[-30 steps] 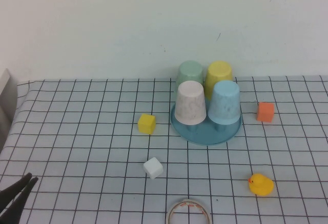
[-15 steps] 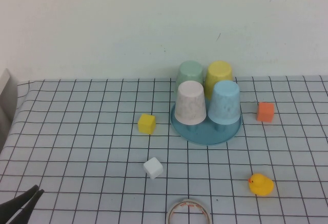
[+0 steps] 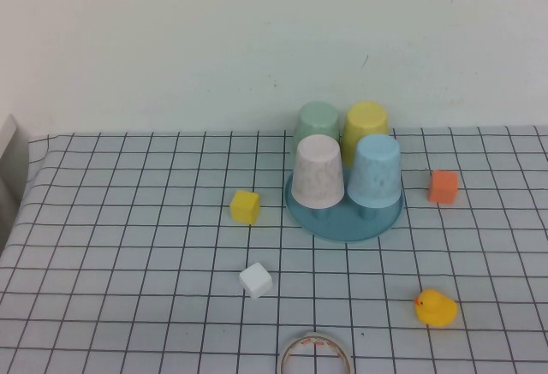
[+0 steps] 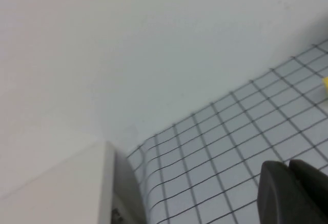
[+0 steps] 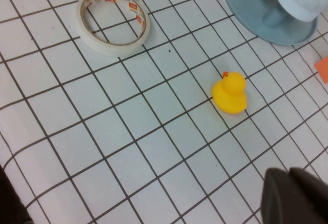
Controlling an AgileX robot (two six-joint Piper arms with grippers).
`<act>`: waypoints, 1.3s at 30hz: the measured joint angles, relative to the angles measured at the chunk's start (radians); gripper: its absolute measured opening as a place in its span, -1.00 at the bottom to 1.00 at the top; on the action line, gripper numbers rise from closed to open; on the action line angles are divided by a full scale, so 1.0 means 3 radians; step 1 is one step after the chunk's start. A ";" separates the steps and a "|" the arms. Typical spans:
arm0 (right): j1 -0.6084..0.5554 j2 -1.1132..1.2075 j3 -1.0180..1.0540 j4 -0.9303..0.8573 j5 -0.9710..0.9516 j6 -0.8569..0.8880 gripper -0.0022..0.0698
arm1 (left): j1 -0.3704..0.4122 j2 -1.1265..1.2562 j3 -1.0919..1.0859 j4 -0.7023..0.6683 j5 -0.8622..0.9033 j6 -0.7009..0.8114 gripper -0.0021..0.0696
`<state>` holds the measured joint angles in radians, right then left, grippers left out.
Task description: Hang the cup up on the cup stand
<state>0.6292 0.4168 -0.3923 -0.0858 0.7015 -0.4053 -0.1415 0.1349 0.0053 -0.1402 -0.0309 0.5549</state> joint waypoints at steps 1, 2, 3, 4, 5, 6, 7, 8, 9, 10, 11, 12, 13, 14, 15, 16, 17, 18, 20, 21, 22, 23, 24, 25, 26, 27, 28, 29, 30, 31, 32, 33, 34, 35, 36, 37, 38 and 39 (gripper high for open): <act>0.0000 0.0000 0.0000 0.0000 0.0000 0.0000 -0.94 | 0.0063 -0.0066 0.0041 0.0000 0.0000 -0.0006 -0.95; 0.0000 0.0000 0.0000 0.0000 0.0000 0.0000 -0.94 | 0.0120 -0.0131 0.0048 -0.0006 0.0012 -0.0019 -0.95; 0.0000 0.0000 0.0000 0.0000 0.0000 0.0000 -0.94 | 0.0171 -0.0197 0.0048 -0.0029 0.0029 -0.0036 -0.95; 0.0000 0.0000 0.0000 0.0000 0.0000 0.0000 -0.94 | 0.0209 -0.0259 0.0048 -0.0066 0.0073 -0.0045 -0.95; 0.0000 0.0000 0.0000 0.0000 0.0000 0.0000 -0.94 | 0.0252 -0.0338 0.0048 -0.0094 0.0177 -0.0058 -0.95; 0.0000 0.0000 0.0000 0.0000 0.0000 0.0000 -0.94 | 0.0288 -0.0408 0.0048 -0.0110 0.0291 -0.0067 -0.95; 0.0000 0.0000 0.0000 0.0000 0.0000 0.0000 -0.94 | 0.0312 -0.0451 0.0048 -0.0117 0.0391 -0.0074 -0.95; 0.0000 0.0000 0.0000 0.0000 0.0000 0.0000 -0.94 | 0.0334 -0.0472 0.0048 -0.0125 0.0520 -0.0090 -0.95; 0.0000 0.0000 0.0000 0.0008 0.0000 0.0000 -0.94 | 0.0350 -0.0480 0.0048 -0.0125 0.0626 -0.0130 -0.95; 0.0000 0.0000 0.0000 0.0013 0.0000 0.0000 -0.94 | 0.0358 -0.0479 0.0048 -0.0125 0.0740 -0.0160 -0.95; 0.0000 0.0000 0.0000 0.0013 0.0000 0.0000 -0.94 | 0.0365 -0.0479 0.0048 -0.0125 0.0855 -0.0215 -0.95; 0.0000 0.0000 0.0000 0.0013 0.0000 0.0000 -0.94 | 0.0365 -0.0481 0.0048 -0.0125 0.0967 -0.0271 -0.95; 0.0000 0.0000 0.0000 0.0013 0.0000 0.0000 -0.94 | 0.0365 -0.0487 0.0048 -0.0125 0.1056 -0.0314 -0.95; 0.0000 0.0000 0.0000 0.0013 0.0000 0.0000 -0.94 | 0.0365 -0.0487 0.0041 -0.0141 0.1127 -0.0372 -0.95; 0.0000 0.0000 0.0000 0.0013 0.0000 0.0000 -0.94 | 0.0365 -0.0487 0.0041 -0.0142 0.1156 -0.0424 -0.95; 0.0000 0.0000 0.0000 0.0013 0.0000 0.0000 -0.94 | 0.0365 -0.0487 0.0041 -0.0142 0.1169 -0.0456 -0.95; 0.0000 0.0000 0.0000 0.0013 0.0000 0.0000 -0.94 | 0.0365 -0.0493 0.0041 -0.0147 0.1170 -0.0495 -0.95; 0.0000 0.0000 0.0000 0.0013 0.0000 0.0000 -0.94 | 0.0365 -0.0488 0.0041 -0.0147 0.1175 -0.0533 -0.95; 0.0000 0.0000 0.0000 0.0013 0.0000 0.0000 -0.94 | 0.0365 -0.0488 0.0041 -0.0150 0.1175 -0.0579 -0.95; 0.0000 0.0000 0.0000 0.0013 0.0000 0.0000 -0.94 | 0.0365 -0.0488 0.0041 -0.0150 0.1175 -0.0579 -0.95; 0.0000 0.0000 0.0000 0.0013 0.0000 0.0000 -0.94 | 0.0365 -0.0488 0.0041 -0.0150 0.1175 -0.0586 -0.95; 0.0000 0.0000 0.0000 0.0013 0.0000 0.0000 -0.94 | 0.0365 -0.0488 0.0041 -0.0150 0.1175 -0.0593 -0.95; 0.0000 0.0000 0.0000 0.0013 0.0000 0.0000 -0.94 | 0.0365 -0.0488 0.0041 -0.0150 0.1175 -0.0609 -0.95; 0.0000 0.0000 0.0000 0.0013 0.0000 0.0000 -0.94 | 0.0365 -0.0488 0.0041 -0.0150 0.1175 -0.0700 -0.95; 0.0000 0.0000 0.0000 0.0013 0.0000 0.0000 -0.94 | 0.0365 -0.0488 0.0041 -0.0150 0.1175 -0.0760 -0.95; 0.0000 0.0000 0.0000 0.0013 0.0000 0.0000 -0.94 | 0.0365 -0.0488 0.0041 -0.0150 0.1175 -0.0833 -0.95; 0.0000 0.0000 0.0000 0.0013 0.0000 0.0000 -0.94 | 0.0365 -0.0488 0.0041 -0.0150 0.1175 -0.0918 -0.95; 0.0000 0.0000 0.0000 0.0013 0.0000 0.0000 -0.94 | 0.0365 -0.0488 0.0041 -0.0136 0.1175 -0.1023 -0.95; 0.0000 0.0000 0.0000 0.0013 0.0000 0.0000 -0.94 | 0.0365 -0.0494 0.0041 -0.0114 0.1175 -0.1109 -0.95; 0.0000 0.0000 0.0000 0.0013 0.0000 0.0000 -0.94 | 0.0365 -0.0494 0.0041 -0.0084 0.1185 -0.1220 -0.95; 0.0000 0.0000 0.0000 0.0013 0.0000 0.0000 -0.94 | 0.0365 -0.0494 0.0037 -0.0037 0.1184 -0.1323 -0.95; 0.0000 0.0000 0.0000 0.0013 0.0000 0.0000 -0.94 | 0.0365 -0.0494 0.0037 0.0018 0.1187 -0.1381 -0.95; 0.0000 0.0000 0.0000 0.0013 0.0000 0.0000 -0.94 | 0.0365 -0.0494 0.0037 0.0073 0.1199 -0.1434 -0.95; 0.0000 0.0000 0.0000 0.0013 0.0000 0.0000 -0.94 | 0.0365 -0.0494 0.0035 0.0111 0.1201 -0.1473 -0.95; 0.0000 0.0000 0.0000 0.0013 0.0000 0.0000 -0.94 | 0.0365 -0.0494 0.0035 0.0132 0.1201 -0.1516 -0.95; 0.0000 0.0000 0.0000 0.0013 0.0000 0.0000 -0.94 | 0.0357 -0.0494 0.0028 0.0172 0.1201 -0.1570 -0.95; 0.0000 0.0000 0.0000 0.0013 0.0000 0.0000 -0.94 | 0.0340 -0.0494 0.0029 0.0197 0.1209 -0.1631 -0.95; 0.0000 0.0000 0.0000 0.0013 0.0000 0.0000 -0.94 | 0.0324 -0.0494 0.0029 0.0220 0.1212 -0.1687 -0.95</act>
<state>0.6292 0.4168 -0.3923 -0.0818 0.7015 -0.4053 -0.0442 -0.0133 0.0139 -0.0743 0.3327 0.0488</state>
